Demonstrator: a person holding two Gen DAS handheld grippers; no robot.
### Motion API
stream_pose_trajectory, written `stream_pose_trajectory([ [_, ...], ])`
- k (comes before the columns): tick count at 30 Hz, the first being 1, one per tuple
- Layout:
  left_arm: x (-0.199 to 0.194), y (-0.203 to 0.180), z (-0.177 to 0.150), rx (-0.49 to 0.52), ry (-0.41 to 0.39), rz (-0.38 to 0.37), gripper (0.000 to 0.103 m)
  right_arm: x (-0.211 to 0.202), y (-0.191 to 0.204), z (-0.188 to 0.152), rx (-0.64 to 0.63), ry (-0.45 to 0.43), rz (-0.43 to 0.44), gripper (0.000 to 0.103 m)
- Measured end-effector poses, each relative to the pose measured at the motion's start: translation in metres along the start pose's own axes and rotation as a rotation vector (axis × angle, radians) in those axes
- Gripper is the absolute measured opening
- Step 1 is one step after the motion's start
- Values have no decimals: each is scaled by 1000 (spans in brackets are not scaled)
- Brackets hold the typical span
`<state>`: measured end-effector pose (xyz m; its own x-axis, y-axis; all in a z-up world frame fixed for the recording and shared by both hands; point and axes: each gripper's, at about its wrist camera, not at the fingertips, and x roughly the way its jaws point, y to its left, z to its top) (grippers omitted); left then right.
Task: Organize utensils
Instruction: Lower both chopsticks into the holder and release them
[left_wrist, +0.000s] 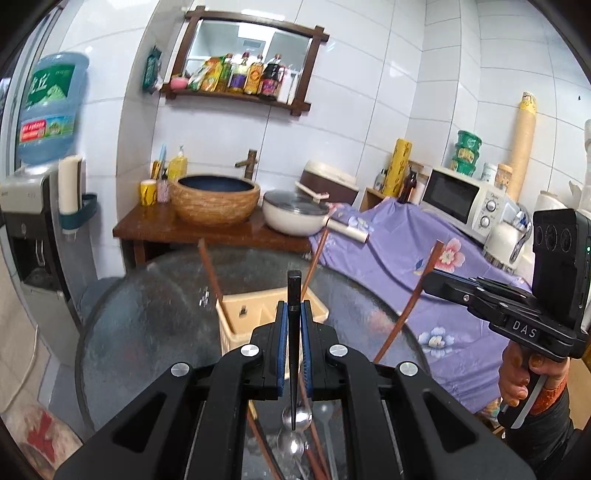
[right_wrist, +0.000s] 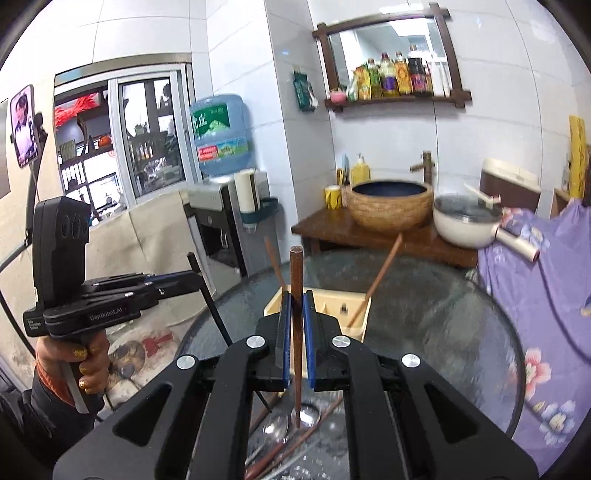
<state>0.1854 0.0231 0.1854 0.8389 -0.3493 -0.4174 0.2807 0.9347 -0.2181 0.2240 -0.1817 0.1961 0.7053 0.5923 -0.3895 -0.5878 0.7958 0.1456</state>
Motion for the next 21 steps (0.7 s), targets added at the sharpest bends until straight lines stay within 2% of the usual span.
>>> stream_pose_trajectory([
  [3, -3, -2, 33, -5, -32, -8, 7, -2, 2, 37, -9, -32, 2, 7],
  [6, -3, -2, 67, -11, -66, 14, 7, -2, 6, 73, -37, -73, -41, 7],
  [8, 2, -2, 91, -16, -94, 66, 7, 0, 8, 92, -51, -99, -76, 7],
  [10, 9, 0, 103, -28, -91, 79, 7, 8, 10, 111, -70, -121, -122, 7],
  [11, 16, 1, 108, -26, -96, 113, 7, 13, 9, 115, -73, -125, -137, 7],
  [15, 42, 11, 111, -63, -77, 154, 7, 38, 2, 118, -60, -141, -185, 7],
  [21, 79, 22, 82, -59, -25, 208, 7, 88, -15, 80, -10, -86, -208, 7],
])
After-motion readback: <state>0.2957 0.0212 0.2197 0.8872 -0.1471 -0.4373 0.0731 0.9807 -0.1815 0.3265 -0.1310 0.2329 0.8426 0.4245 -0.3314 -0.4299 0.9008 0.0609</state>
